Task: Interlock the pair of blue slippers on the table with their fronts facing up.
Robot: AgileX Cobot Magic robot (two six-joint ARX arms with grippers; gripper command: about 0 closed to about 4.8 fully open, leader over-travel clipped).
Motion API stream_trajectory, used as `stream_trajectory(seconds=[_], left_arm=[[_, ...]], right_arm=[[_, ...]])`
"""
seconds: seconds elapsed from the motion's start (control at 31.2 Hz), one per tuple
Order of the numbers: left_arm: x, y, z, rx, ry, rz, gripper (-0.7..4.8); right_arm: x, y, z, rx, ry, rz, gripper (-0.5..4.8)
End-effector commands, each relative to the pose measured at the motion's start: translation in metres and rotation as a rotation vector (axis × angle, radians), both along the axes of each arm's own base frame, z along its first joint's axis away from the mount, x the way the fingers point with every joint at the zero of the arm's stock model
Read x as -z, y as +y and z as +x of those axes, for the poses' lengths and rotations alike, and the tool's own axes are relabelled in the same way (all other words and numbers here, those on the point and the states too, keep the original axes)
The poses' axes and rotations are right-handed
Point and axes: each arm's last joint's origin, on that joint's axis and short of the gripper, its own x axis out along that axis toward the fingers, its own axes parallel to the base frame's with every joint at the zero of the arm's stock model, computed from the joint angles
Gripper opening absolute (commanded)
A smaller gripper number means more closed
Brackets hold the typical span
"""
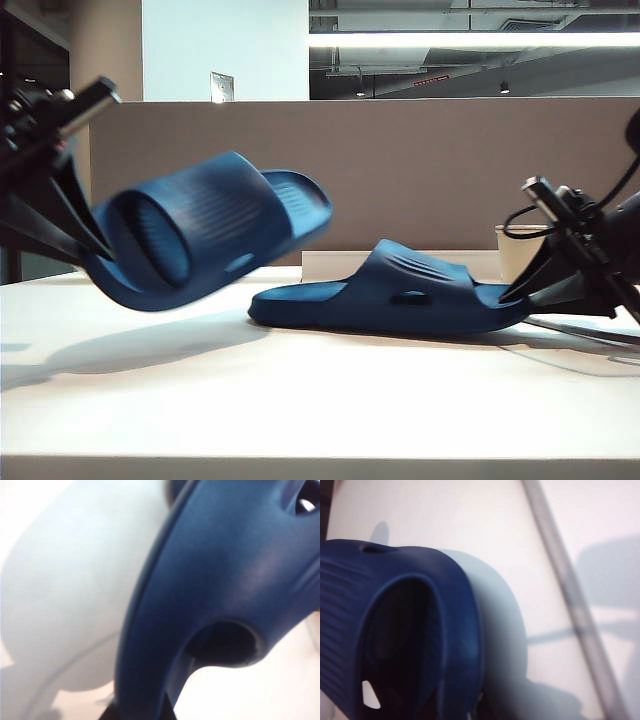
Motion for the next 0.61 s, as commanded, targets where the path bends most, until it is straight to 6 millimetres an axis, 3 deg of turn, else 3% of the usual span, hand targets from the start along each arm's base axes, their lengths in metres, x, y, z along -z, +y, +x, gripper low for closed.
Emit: stream_trajectory(seconds=[0.03, 0.35, 0.61], left_arm=[[-0.012, 0.012, -0.003, 0.050, -0.011, 0.104, -0.03], [-0.046, 0.051, -0.010, 0.163, 0.015, 0.167, -0.03], [-0.046, 0.061, -0.013, 0.218, 0.063, 0.137, -0.03]], right_arm=[[-0.005, -0.011, -0.001, -0.018, -0.029, 0.010, -0.04], [-0.039, -0.034, -0.021, 0.004, -0.109, -0.102, -0.04], [-0.079, -0.033, -0.046, -0.007, -0.215, -0.191, -0.04]])
